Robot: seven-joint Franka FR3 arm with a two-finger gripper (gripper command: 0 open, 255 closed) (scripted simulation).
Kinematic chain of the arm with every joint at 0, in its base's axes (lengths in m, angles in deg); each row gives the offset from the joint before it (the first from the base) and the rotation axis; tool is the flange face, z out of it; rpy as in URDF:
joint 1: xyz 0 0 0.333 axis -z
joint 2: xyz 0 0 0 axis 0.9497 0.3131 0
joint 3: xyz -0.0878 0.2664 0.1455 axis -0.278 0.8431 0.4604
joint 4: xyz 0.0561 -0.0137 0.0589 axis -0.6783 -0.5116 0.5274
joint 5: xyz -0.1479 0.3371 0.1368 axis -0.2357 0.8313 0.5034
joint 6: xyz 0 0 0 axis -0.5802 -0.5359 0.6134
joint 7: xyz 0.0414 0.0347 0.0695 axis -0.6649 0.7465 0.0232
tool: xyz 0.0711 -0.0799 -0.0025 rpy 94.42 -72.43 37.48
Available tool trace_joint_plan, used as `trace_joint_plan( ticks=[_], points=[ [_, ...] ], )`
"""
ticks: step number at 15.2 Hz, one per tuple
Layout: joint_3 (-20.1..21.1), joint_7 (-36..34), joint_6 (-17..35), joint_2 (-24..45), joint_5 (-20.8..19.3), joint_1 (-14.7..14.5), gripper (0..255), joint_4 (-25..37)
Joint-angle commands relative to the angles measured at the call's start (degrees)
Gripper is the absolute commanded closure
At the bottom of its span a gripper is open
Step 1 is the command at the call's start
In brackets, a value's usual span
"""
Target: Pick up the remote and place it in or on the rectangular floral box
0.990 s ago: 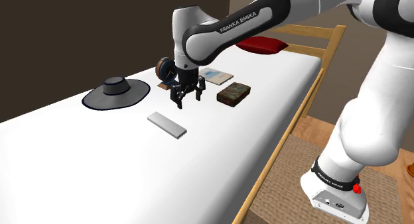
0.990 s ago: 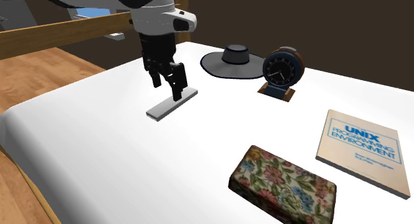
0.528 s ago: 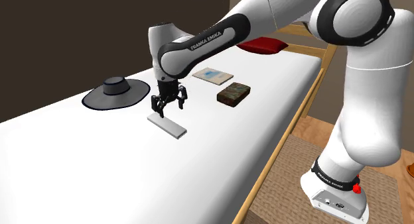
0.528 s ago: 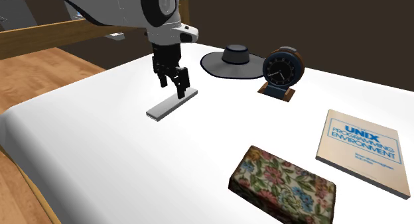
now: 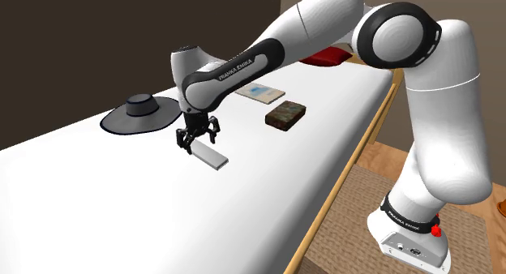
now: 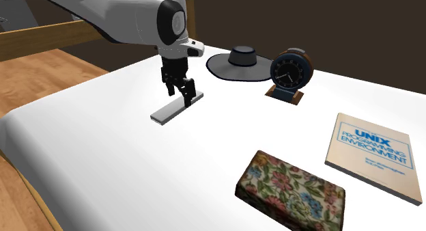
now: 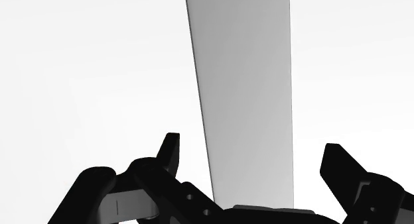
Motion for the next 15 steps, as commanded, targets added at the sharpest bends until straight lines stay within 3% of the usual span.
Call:
trace_joint_plan(
  ticks=[1,10,11,15],
  points=[
    [-0.1,-0.1,1.1,0.9,-0.2,-0.1,0,-0.2],
    [-0.2,-0.2,2.1,1.5,-0.4,-0.2,0,-0.6],
    [-0.2,-0.2,2.1,1.5,-0.4,-0.2,255,-0.6],
    [-0.2,-0.2,2.1,1.4,-0.4,-0.2,255,-0.7]
  ],
)
